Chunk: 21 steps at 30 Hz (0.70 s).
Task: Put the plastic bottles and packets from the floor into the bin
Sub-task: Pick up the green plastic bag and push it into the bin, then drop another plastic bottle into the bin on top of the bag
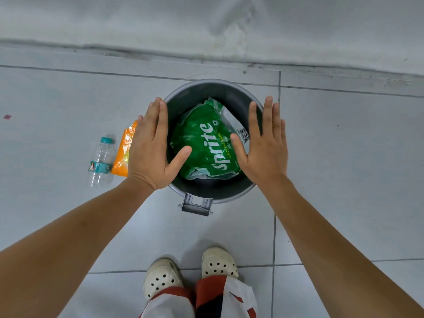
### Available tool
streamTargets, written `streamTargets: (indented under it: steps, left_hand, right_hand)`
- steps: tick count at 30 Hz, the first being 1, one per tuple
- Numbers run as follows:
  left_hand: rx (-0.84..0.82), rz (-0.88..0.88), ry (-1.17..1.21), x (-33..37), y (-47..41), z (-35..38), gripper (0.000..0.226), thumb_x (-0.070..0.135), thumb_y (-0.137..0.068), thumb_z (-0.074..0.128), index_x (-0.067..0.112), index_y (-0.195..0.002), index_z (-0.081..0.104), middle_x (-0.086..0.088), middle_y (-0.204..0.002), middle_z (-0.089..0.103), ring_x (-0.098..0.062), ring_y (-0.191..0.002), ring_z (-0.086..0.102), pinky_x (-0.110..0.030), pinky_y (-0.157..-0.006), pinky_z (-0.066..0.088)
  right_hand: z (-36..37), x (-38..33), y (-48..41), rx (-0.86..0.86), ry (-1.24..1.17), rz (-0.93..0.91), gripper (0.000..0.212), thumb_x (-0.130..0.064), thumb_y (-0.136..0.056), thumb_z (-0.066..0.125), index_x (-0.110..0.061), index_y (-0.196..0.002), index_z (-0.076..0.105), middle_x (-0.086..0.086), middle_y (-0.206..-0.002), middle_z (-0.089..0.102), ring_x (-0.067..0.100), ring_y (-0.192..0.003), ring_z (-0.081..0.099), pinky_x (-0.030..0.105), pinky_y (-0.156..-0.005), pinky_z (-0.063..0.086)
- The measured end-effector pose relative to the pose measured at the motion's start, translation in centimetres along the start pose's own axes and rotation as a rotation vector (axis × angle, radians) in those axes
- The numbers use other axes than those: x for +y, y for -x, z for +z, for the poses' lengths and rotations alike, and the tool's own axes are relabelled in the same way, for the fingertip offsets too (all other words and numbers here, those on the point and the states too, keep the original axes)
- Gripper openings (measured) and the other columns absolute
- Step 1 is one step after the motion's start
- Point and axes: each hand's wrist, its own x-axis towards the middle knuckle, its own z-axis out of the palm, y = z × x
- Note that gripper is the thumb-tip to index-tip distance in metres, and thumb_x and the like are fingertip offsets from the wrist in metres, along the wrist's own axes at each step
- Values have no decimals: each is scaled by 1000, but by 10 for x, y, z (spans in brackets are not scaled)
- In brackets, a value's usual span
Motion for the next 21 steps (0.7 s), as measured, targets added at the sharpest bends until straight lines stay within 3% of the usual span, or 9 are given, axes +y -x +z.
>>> streamTargets:
  steps: [3, 6, 9, 11, 13, 16, 21]
  left_hand:
    - [46, -15, 50, -3, 1, 5, 81, 52, -92, 29, 0, -152, 15, -20, -160, 16, -31, -149, 15, -53, -122, 11]
    - [192, -104, 294, -12, 5, 11, 64, 38, -97, 28, 0, -149, 22, -20, -158, 23, -30, -148, 19, -52, -122, 10]
    - [445, -420, 496, -31, 4, 17, 56, 31, -100, 29, -2, -144, 31, -20, -151, 32, -29, -143, 29, -35, -120, 20]
    - [477, -675, 451, -52, 5, 20, 55, 36, -98, 34, 2, -142, 37, -16, -147, 37, -27, -137, 38, -28, -112, 28]
    - [350, -743, 228, -78, 10, 22, 56, 41, -96, 41, 4, -138, 42, -17, -142, 42, -32, -128, 45, -36, -107, 35]
    - [64, -558, -105, -97, 19, 24, 56, 44, -91, 54, 6, -132, 47, -20, -134, 50, -40, -122, 47, -52, -101, 38]
    - [-226, -504, -206, -80, 11, 45, 76, 32, -77, 67, 13, -143, 34, -19, -148, 36, -45, -126, 41, -56, -97, 39]
  right_hand:
    - [0, -1, 0, -1, 30, 16, 73, -58, -96, 26, -17, -154, 4, 14, -162, 1, 30, -149, -2, 49, -121, 5]
    - [2, -1, 0, 2, 61, 21, 74, -60, -96, 23, -19, -154, 3, 13, -162, 0, 29, -149, -2, 48, -121, 4]
    - [4, -2, -1, 18, 66, 26, 74, -60, -95, 23, -19, -154, 4, 14, -162, 0, 29, -149, -2, 48, -121, 4]
    - [4, -1, -1, 27, 60, 23, 74, -61, -96, 23, -18, -154, 4, 14, -162, 1, 30, -149, -1, 48, -120, 5]
    - [5, -1, -1, 30, 60, 22, 74, -61, -96, 22, -18, -154, 5, 14, -162, 1, 30, -149, 0, 48, -120, 5]
    - [5, -1, -1, 35, 62, 20, 75, -61, -96, 21, -17, -154, 5, 15, -162, 2, 31, -149, 0, 49, -121, 7]
    - [3, -2, -1, 35, 43, 14, 75, -62, -95, 19, -18, -153, 4, 15, -162, 1, 30, -149, -1, 48, -121, 5]
